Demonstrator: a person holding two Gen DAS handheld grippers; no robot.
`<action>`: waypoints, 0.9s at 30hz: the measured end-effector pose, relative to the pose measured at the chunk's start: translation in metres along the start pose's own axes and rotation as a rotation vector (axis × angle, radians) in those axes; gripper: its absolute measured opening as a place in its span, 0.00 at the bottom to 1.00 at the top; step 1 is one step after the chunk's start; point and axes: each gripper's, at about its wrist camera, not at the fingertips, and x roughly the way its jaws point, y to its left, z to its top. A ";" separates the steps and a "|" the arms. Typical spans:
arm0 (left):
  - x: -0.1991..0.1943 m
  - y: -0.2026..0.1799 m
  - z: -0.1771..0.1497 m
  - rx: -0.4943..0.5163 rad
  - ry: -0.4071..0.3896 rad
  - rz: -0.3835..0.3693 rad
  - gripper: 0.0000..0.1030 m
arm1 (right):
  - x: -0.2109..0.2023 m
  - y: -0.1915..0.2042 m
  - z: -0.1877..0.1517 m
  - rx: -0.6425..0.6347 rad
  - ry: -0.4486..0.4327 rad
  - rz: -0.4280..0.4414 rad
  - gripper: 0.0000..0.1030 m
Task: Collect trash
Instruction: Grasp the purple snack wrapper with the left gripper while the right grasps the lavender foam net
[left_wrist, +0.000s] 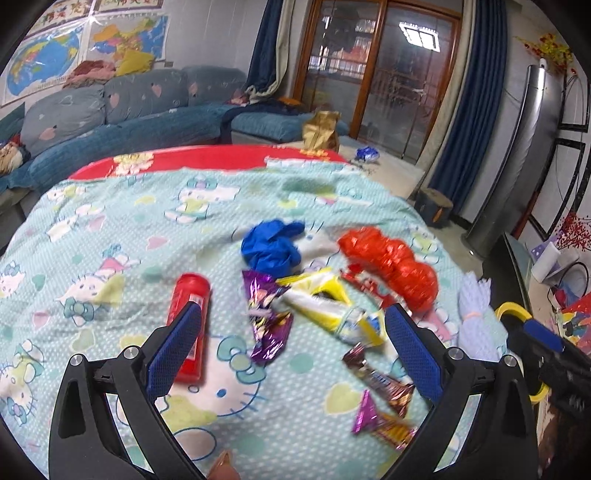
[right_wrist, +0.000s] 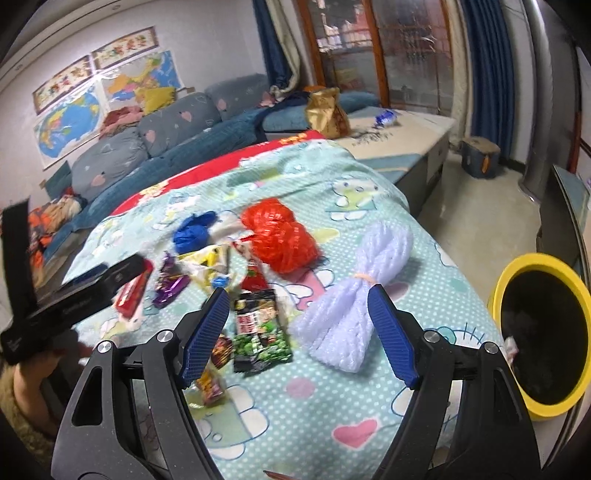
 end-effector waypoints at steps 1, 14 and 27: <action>0.002 0.003 -0.002 -0.003 0.013 -0.002 0.93 | 0.004 -0.003 0.000 0.012 0.006 -0.017 0.67; 0.035 0.010 -0.008 -0.051 0.118 -0.026 0.54 | 0.030 -0.028 -0.002 0.072 0.074 -0.072 0.53; 0.064 0.015 -0.016 -0.077 0.165 0.023 0.39 | 0.049 -0.042 -0.016 0.103 0.169 -0.031 0.21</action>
